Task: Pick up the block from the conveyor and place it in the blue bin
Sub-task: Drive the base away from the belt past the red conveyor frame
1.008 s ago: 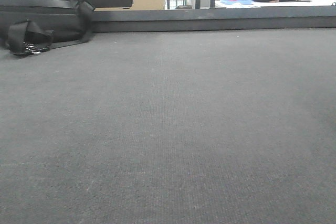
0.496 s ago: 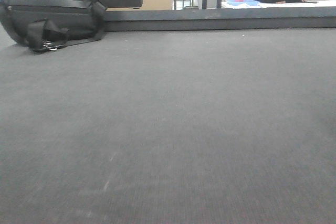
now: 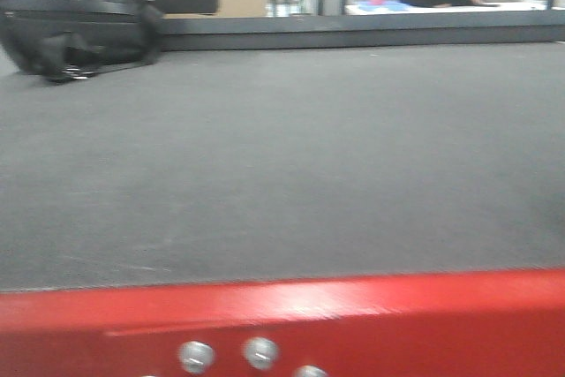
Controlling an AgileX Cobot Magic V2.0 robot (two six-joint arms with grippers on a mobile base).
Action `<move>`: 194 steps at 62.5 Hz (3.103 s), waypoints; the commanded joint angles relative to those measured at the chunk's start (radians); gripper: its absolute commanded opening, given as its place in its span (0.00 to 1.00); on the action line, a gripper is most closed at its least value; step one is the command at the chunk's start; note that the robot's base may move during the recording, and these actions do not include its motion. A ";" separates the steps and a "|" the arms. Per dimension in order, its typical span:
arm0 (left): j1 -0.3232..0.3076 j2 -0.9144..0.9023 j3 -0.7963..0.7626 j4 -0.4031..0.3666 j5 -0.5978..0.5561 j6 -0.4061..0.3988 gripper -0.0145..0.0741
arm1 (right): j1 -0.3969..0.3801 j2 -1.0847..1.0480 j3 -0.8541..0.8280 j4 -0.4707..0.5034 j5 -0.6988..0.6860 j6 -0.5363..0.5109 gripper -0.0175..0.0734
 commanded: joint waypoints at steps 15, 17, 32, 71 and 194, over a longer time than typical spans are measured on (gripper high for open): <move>-0.004 -0.022 0.001 -0.006 -0.013 0.000 0.04 | -0.001 -0.003 -0.006 0.003 -0.016 -0.002 0.01; -0.004 -0.022 0.001 -0.006 -0.013 0.000 0.04 | -0.001 -0.003 -0.006 0.003 -0.016 -0.002 0.01; -0.004 -0.022 0.001 -0.006 -0.013 0.000 0.04 | -0.001 -0.003 -0.006 0.003 -0.016 -0.002 0.01; -0.004 -0.021 0.001 -0.006 -0.015 0.000 0.04 | -0.001 -0.003 -0.006 0.003 -0.016 -0.002 0.01; -0.004 -0.021 0.001 -0.006 -0.015 0.000 0.04 | -0.001 -0.003 -0.006 0.003 -0.016 -0.002 0.01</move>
